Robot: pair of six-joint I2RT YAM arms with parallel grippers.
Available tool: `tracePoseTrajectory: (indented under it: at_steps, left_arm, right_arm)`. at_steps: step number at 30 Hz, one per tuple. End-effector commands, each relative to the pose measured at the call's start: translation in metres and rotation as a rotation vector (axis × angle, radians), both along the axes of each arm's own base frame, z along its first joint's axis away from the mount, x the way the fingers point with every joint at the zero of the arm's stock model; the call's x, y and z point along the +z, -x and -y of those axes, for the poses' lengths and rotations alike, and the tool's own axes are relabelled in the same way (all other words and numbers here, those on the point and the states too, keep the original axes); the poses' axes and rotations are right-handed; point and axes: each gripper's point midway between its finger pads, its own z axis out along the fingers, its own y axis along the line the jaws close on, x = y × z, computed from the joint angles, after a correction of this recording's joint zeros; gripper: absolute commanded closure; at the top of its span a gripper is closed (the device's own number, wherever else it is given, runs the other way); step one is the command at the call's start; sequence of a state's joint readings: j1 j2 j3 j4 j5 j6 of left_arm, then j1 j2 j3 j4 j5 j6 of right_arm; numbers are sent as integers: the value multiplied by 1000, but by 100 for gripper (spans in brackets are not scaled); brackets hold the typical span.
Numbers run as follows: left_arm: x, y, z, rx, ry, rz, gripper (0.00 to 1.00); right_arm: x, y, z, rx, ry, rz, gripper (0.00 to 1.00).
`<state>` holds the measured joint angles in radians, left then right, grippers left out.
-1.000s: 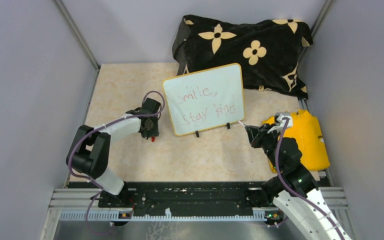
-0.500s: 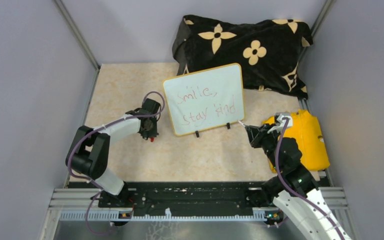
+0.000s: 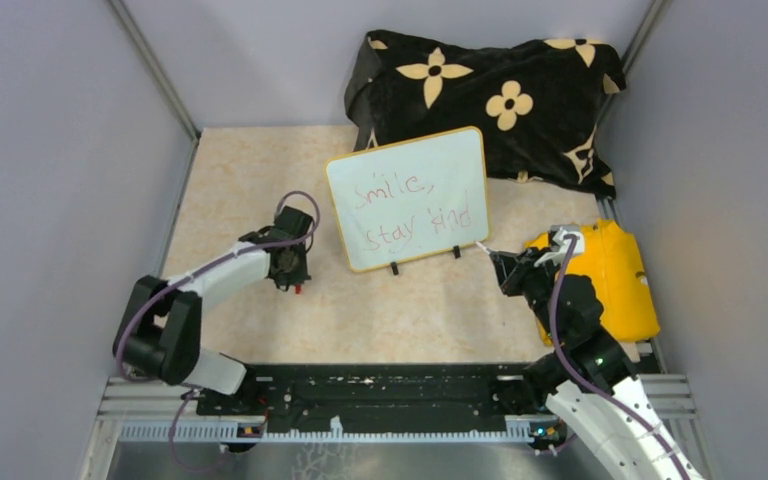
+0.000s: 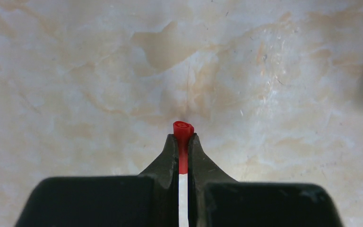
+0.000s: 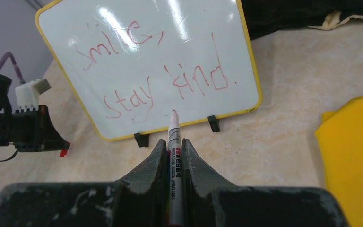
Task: Write a sentence on the whiteboard
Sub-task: Close the whiteboard marker at the center of the board.
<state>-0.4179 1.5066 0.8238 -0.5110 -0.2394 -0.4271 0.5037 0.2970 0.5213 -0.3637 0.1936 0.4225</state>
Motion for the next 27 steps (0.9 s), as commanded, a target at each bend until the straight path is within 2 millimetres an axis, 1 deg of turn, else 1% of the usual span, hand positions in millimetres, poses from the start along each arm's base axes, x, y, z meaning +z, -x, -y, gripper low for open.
tracePoseTrajectory:
  at_steps: [1, 5, 7, 9, 12, 14, 15, 17, 21, 22, 25, 27]
  left_arm:
    - [41, 1, -7, 49, 47, 135, 100]
    - [84, -5, -3, 26, 120, 298, 100]
    - [109, -7, 3, -7, 178, 383, 100]
    - [132, -8, 12, -44, 253, 469, 100]
    - [170, -4, 31, -100, 400, 593, 100]
    - [195, 0, 41, -130, 500, 676, 100]
    - [210, 3, 50, -165, 565, 718, 100]
    - [235, 10, 59, -201, 655, 792, 100]
    - [278, 23, 67, -245, 782, 901, 100]
    - [286, 25, 68, -252, 801, 917, 100]
    - [309, 30, 72, -276, 861, 956, 100]
    - [321, 33, 78, -293, 913, 970, 100]
  right_arm:
    - [11, -2, -6, 17, -17, 30, 100]
    - [12, -5, -9, 25, -15, 29, 100]
    - [16, -6, -11, 33, -18, 33, 100]
    - [24, -9, -15, 45, -31, 48, 100]
    - [43, -16, -25, 69, -65, 79, 100]
    - [60, -22, -32, 84, -94, 104, 100]
    - [69, -25, -36, 94, -110, 119, 100]
    - [86, -32, -44, 107, -137, 145, 100]
    - [132, -40, -60, 129, -185, 246, 100]
    - [143, -41, -66, 132, -188, 272, 100]
    - [182, -35, -85, 152, -192, 368, 100]
    - [203, -25, -101, 169, -185, 428, 100]
